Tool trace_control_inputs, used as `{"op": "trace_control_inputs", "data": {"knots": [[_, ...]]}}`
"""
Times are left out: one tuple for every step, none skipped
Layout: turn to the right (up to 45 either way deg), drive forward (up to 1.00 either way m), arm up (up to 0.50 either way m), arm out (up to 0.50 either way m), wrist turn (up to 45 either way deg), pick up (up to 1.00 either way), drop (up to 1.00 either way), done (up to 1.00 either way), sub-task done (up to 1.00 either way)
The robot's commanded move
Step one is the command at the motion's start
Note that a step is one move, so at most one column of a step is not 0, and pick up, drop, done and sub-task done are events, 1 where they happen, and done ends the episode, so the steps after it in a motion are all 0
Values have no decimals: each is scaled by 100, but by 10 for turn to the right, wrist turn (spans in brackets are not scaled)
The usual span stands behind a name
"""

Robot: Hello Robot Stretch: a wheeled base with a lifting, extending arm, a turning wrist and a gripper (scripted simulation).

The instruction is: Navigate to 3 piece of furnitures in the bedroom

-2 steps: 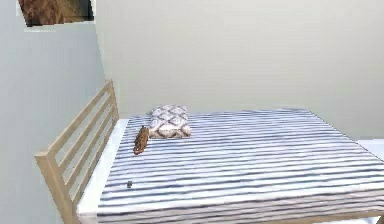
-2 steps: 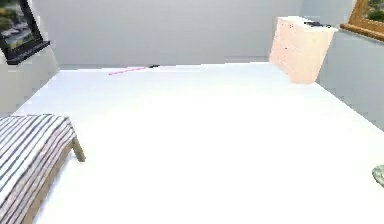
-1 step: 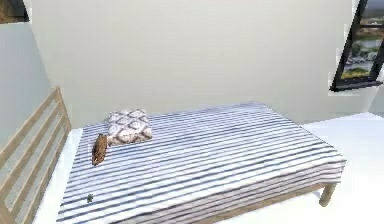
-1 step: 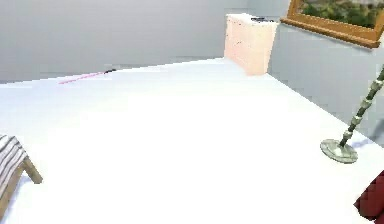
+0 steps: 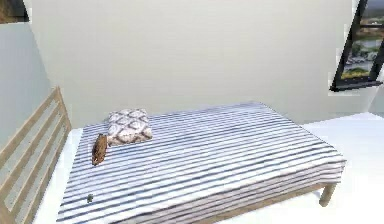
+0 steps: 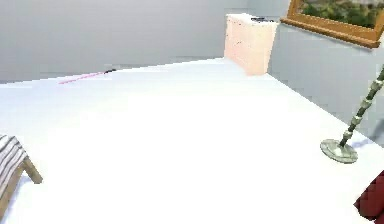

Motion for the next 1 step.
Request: {"op": "trace_control_inputs", "data": {"knots": [[450, 0, 0, 0, 0, 0, 0, 0, 0]]}}
